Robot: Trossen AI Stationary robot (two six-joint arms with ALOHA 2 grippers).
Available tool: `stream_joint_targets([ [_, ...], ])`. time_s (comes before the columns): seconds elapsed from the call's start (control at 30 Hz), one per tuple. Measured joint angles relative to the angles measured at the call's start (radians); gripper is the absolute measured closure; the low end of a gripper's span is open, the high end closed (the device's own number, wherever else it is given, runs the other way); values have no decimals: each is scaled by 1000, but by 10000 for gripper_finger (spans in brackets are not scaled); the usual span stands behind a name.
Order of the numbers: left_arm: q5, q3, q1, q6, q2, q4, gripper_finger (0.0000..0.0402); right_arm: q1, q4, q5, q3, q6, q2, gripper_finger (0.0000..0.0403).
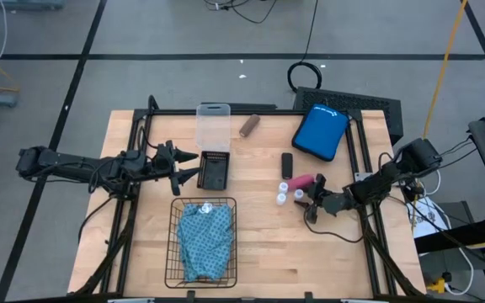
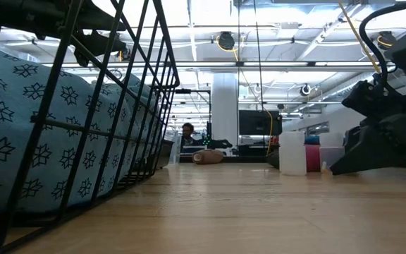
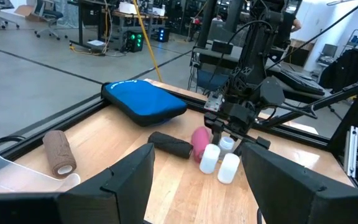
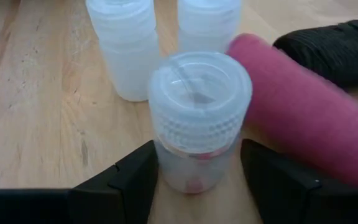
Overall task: Pick & place medical supplies in basket/bin
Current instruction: Put the bottom right white pill bottle into the black bin
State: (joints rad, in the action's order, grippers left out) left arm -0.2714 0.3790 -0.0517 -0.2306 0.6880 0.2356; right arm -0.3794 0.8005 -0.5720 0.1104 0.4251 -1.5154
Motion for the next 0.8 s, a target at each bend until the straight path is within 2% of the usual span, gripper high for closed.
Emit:
stream_joint_targets([
  [0.37, 0, 0, 0, -10, 0, 0, 149, 0, 2, 1, 0, -4, 0, 255],
  [0.57, 1, 13, 0, -64, 0, 5, 149, 1, 17, -1, 0, -4, 7, 246],
  [0.8, 62, 99, 0, -9, 37, -6, 149, 1, 22, -2, 0, -8, 90, 250],
])
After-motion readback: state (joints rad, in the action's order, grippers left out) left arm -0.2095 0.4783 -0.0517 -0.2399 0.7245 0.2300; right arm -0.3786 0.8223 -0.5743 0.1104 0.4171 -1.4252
